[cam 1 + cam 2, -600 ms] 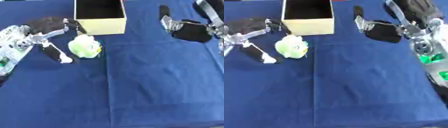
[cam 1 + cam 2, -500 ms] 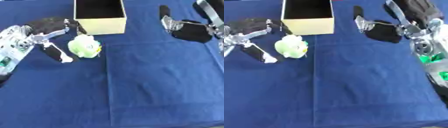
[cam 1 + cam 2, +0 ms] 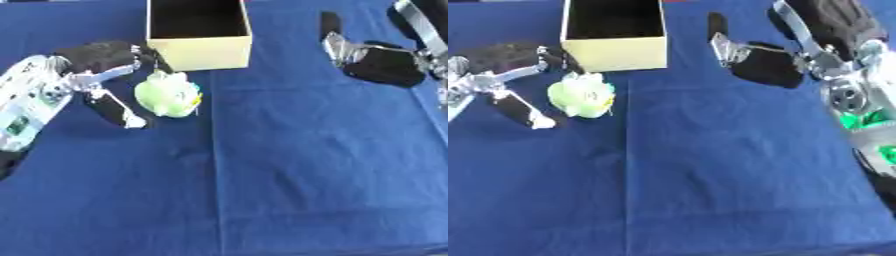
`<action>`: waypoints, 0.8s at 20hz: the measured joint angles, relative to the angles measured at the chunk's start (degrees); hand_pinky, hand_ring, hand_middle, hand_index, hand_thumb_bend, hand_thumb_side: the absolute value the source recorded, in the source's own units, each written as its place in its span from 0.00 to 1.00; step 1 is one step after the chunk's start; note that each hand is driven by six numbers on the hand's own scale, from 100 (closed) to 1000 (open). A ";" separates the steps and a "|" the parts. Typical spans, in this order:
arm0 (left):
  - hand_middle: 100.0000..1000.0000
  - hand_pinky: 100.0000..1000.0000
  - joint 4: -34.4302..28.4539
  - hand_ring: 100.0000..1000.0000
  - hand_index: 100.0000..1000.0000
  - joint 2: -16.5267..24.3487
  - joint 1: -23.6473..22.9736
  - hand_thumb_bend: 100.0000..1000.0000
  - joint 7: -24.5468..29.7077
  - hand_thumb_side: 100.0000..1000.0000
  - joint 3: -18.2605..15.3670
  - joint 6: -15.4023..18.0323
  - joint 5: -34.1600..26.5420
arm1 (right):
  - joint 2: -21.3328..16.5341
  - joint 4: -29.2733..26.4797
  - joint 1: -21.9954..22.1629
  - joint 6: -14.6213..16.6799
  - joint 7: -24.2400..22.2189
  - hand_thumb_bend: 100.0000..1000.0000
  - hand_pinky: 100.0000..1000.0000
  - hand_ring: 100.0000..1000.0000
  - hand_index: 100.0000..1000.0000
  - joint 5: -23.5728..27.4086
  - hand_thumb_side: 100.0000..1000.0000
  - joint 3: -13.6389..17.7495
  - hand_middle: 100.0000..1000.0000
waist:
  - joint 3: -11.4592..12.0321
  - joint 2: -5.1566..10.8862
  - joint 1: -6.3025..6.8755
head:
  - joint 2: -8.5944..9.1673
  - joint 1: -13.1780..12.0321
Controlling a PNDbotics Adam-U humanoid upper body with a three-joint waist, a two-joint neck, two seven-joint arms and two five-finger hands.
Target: Pick up objects on the table and place them in the box.
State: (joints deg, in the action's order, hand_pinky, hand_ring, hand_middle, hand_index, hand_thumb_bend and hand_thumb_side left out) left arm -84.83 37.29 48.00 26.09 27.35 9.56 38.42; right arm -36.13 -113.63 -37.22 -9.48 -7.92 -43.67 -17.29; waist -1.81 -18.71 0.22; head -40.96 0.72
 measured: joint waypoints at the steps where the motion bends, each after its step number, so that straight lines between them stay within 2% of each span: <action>1: 0.78 0.61 0.04 0.80 0.90 -0.06 0.07 0.55 -0.12 0.22 0.00 -0.07 0.56 | 0.03 0.00 0.00 0.01 0.01 0.00 0.93 0.82 0.85 0.01 0.64 0.00 0.76 | -0.04 -0.02 0.00 | 0.16 0.00; 9: 0.77 0.60 1.81 0.80 0.88 -2.03 1.13 0.50 -1.21 0.24 0.00 0.17 4.40 | 0.07 0.00 0.11 0.13 0.21 0.00 0.93 0.82 0.85 0.27 0.64 0.05 0.76 | -0.61 -0.56 0.04 | 0.77 0.01; 11: 0.77 0.60 2.53 0.79 0.88 -2.49 1.35 0.46 -1.27 0.24 0.00 0.24 5.04 | 0.08 0.00 0.13 0.16 0.27 0.00 0.93 0.82 0.85 0.39 0.64 0.11 0.75 | -0.70 -0.87 0.05 | 0.82 0.02; 13: 0.75 0.59 3.19 0.78 0.86 -2.77 1.41 0.37 -1.30 0.24 0.01 0.28 5.51 | 0.08 0.00 0.16 0.11 0.44 0.00 0.93 0.82 0.85 0.42 0.64 0.17 0.75 | -0.92 -1.01 0.06 | 0.99 0.02; 15: 0.73 0.57 3.75 0.77 0.84 -3.15 1.44 0.35 -1.29 0.24 0.02 0.30 5.56 | 0.08 0.00 0.21 0.09 0.65 0.00 0.93 0.82 0.85 0.47 0.64 0.21 0.75 | -0.96 -1.10 0.08 | 1.19 0.03; 16: 0.70 0.54 3.97 0.74 0.81 -3.29 1.46 0.30 -1.25 0.24 0.02 0.33 5.56 | 0.08 0.00 0.22 0.10 0.71 0.00 0.93 0.82 0.85 0.49 0.64 0.26 0.75 | -0.97 -1.12 0.08 | 1.21 0.03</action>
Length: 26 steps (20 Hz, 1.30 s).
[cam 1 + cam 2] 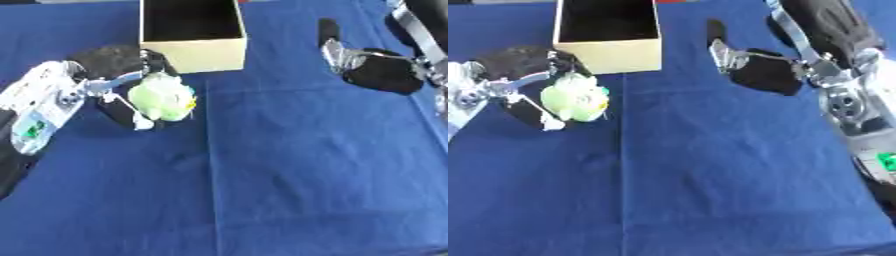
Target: Pick up objects on the table and place them in the box.
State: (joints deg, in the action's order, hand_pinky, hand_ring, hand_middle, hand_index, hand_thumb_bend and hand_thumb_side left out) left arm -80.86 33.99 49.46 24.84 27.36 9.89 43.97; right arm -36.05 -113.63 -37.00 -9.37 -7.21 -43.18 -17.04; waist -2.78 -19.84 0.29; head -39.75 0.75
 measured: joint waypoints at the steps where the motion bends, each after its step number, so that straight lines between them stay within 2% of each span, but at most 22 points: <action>1: 0.69 0.53 0.21 0.74 0.79 -0.18 0.02 0.28 0.09 0.23 0.00 0.04 -0.04 | 0.00 0.00 0.01 -0.01 0.05 0.00 0.93 0.82 0.85 0.03 0.64 0.07 0.75 | 0.00 -0.02 0.00 | 0.00 0.00; 3: 0.66 0.49 0.32 0.71 0.77 -0.23 0.13 0.22 0.33 0.23 0.00 0.11 -0.20 | 0.00 0.00 0.05 -0.03 0.21 0.00 0.93 0.82 0.85 0.14 0.64 0.10 0.75 | -0.02 -0.17 0.03 | 0.01 0.01; 6: 0.63 0.44 0.44 0.66 0.73 -0.38 0.28 0.05 0.56 0.21 0.00 -0.06 -0.86 | 0.01 0.00 0.23 -0.03 0.45 0.00 0.93 0.82 0.85 0.26 0.64 0.10 0.75 | -0.03 -0.25 0.05 | 0.01 0.08; 8: 0.62 0.41 0.43 0.64 0.73 -0.55 0.29 0.00 0.49 0.21 -0.02 -0.14 -1.15 | 0.01 0.00 0.24 -0.05 0.52 0.00 0.93 0.82 0.85 0.36 0.64 0.12 0.75 | -0.04 -0.26 0.04 | 0.01 0.16; 16: 0.62 0.44 -1.20 0.63 0.72 -0.62 0.26 0.00 -0.69 0.25 -0.14 -0.78 -0.40 | 0.05 0.00 0.51 -0.22 0.73 0.00 0.93 0.82 0.85 0.40 0.63 0.44 0.75 | -0.03 -0.23 -0.01 | 0.01 0.38; 26: 0.62 0.44 -10.01 0.63 0.71 2.36 0.53 0.00 -2.22 0.26 -2.82 -0.46 -1.23 | 0.46 0.00 0.69 -0.09 0.71 0.00 0.93 0.82 0.85 0.10 0.62 0.46 0.75 | 0.47 0.55 0.35 | 0.01 0.53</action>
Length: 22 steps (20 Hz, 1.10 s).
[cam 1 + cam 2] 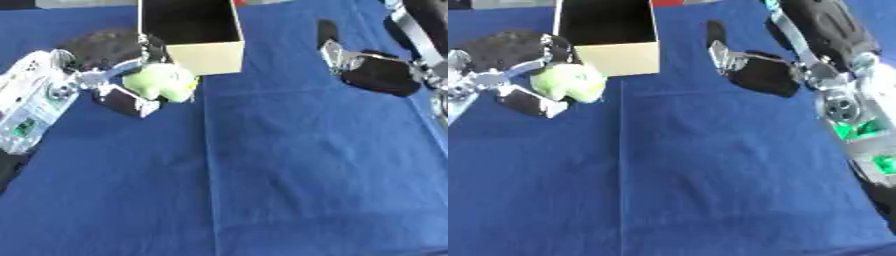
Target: Pick up objects on the table and place them in the box.
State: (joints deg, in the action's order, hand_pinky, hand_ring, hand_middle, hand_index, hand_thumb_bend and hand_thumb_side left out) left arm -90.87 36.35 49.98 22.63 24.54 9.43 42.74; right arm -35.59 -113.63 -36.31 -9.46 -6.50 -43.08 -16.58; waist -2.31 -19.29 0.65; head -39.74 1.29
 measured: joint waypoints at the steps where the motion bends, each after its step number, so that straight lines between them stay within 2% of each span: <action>1: 0.62 0.44 -0.53 0.63 0.71 0.21 0.23 0.00 -0.22 0.26 -0.45 0.21 -0.43 | 0.01 0.00 0.00 0.07 0.01 0.00 0.93 0.82 0.85 -0.05 0.62 0.00 0.75 | 0.00 0.10 0.05 | 0.00 0.03; 7: 0.61 0.46 -0.15 0.63 0.71 0.47 3.53 0.00 -1.71 0.26 -3.60 1.84 -2.66 | 0.53 0.00 -0.01 0.40 -0.05 0.00 0.93 0.82 0.85 -0.22 0.62 0.00 0.76 | -0.29 0.30 0.30 | 0.08 0.02; 15: 0.60 0.46 8.88 0.63 0.71 -2.41 7.96 0.00 -5.45 0.27 -6.57 5.44 -3.92 | 0.86 0.00 -0.50 0.63 -0.30 0.00 0.93 0.82 0.85 -0.26 0.62 -0.01 0.75 | -1.07 0.32 0.28 | 1.02 -0.17; 22: 0.60 0.47 17.22 0.64 0.70 -6.19 13.03 0.00 -8.26 0.28 -8.92 7.44 0.54 | 1.08 -0.01 -1.08 0.67 -0.26 0.00 0.93 0.82 0.85 -0.26 0.62 -0.01 0.75 | -2.21 -0.38 0.29 | 1.75 -0.39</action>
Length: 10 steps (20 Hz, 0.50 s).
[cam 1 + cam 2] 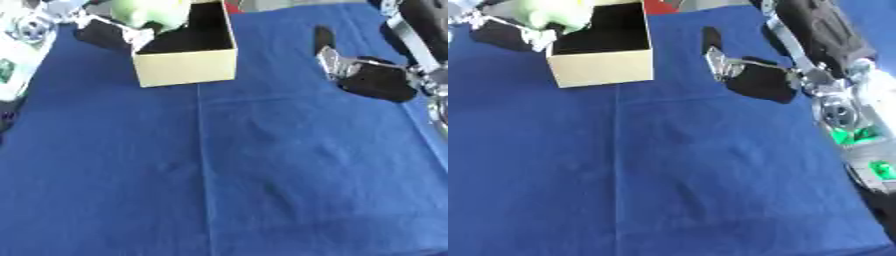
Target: Pick up objects on the table and place them in the box.
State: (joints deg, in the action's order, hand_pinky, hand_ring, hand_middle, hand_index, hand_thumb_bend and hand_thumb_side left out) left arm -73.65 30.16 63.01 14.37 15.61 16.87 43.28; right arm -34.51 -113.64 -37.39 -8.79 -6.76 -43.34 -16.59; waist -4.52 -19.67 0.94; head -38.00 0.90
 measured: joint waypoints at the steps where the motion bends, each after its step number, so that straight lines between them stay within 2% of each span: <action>1: 0.60 0.47 1.61 0.64 0.70 -0.71 0.57 0.00 -0.40 0.28 -0.32 0.27 1.19 | 0.02 0.00 -0.20 0.01 0.01 0.00 0.93 0.82 0.85 0.00 0.62 0.00 0.75 | -0.27 -0.20 -0.01 | 0.31 -0.07; 10: 0.59 0.48 12.60 0.64 0.69 -5.16 2.98 0.00 -4.28 0.25 -3.16 1.78 9.92 | 0.41 -0.03 -0.96 0.28 0.29 0.00 0.93 0.82 0.85 0.07 0.62 -0.01 0.75 | -1.71 -1.51 0.20 | 2.30 -0.46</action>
State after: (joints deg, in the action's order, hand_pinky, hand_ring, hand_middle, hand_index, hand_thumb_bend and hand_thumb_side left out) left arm -61.05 25.00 65.99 10.10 12.46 18.65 53.20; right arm -34.10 -113.67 -38.35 -8.51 -6.47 -43.27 -16.60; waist -6.23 -21.18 1.15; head -35.69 0.44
